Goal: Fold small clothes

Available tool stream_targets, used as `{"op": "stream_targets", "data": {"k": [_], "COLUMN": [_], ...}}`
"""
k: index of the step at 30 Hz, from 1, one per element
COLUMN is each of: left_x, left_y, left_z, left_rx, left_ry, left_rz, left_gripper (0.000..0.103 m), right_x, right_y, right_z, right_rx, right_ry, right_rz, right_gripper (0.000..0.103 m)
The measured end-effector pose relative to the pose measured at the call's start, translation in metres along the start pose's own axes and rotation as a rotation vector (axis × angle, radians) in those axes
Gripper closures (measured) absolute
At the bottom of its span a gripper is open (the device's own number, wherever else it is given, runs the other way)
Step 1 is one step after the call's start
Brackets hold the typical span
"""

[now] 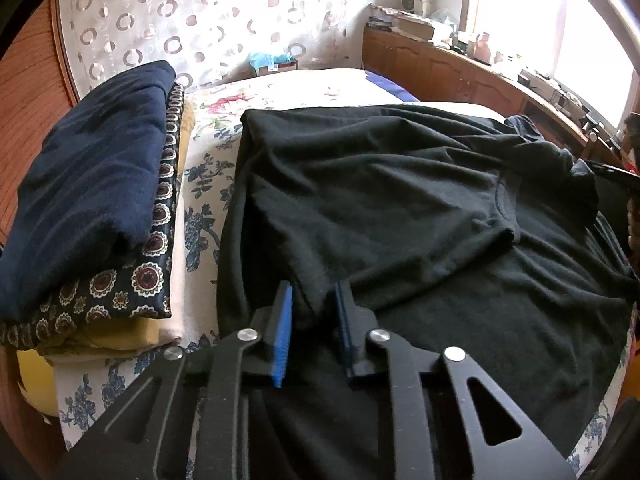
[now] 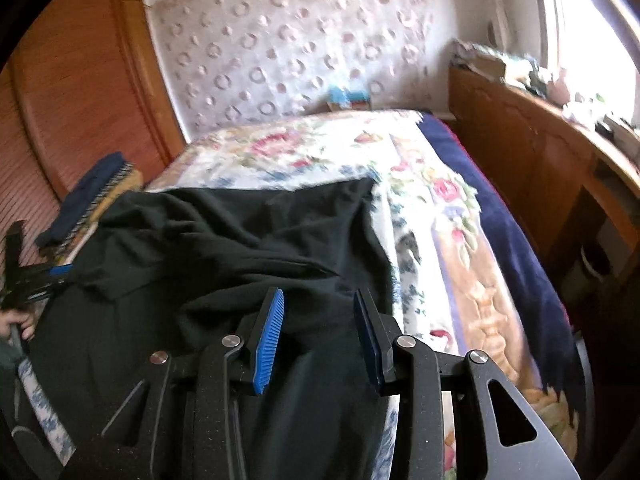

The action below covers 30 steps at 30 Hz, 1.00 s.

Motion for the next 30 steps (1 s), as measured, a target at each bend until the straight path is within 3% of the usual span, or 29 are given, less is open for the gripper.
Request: {"op": "stream_targets", "data": {"k": [5,15,17,18,22,30], "left_x": [0.006,0.012,0.014,0.016,0.031,0.083], "left_y": [-0.001,-0.006,-0.006,-0.007,-0.009,-0.021], "left_z": [0.000,0.001,0.001,0.001,0.000,-0.004], "left_rx": [-0.004,-0.007,-0.006,-0.005,0.001,0.030], "left_ry": [-0.011,-0.023,-0.024,-0.025,-0.026,-0.018], "left_rz": [0.024,0.045,0.056,0.063,0.115,0.252], "left_gripper": [0.089,0.089,0.089,0.089,0.095,0.095], "right_x": [-0.035,-0.036,-0.034,-0.033,-0.015,0.036], "right_y": [0.001,-0.003,-0.006,-0.006,-0.011,-0.019], "right_z": [-0.004,-0.012,-0.013,-0.015,-0.018,-0.004], "right_rx": [-0.026,-0.013,0.004,0.017,0.059,0.061], "right_ry": [-0.017,-0.043,-0.047,-0.051,-0.037,0.016], "right_rz": [-0.106,-0.113,-0.093,-0.079,0.016,0.175], "right_gripper": [0.065,0.066,0.094,0.096,0.099,0.100]}}
Point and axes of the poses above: each gripper's, at about its wrist camera, not at the fingertips, and x roughly against the way its jaws point, z to its right, y to its underside, the point moved 5 cm from there along -x, roughly the way its jaws point, and after that the axes turned 12 degrees about y, right-handed, at the moved point
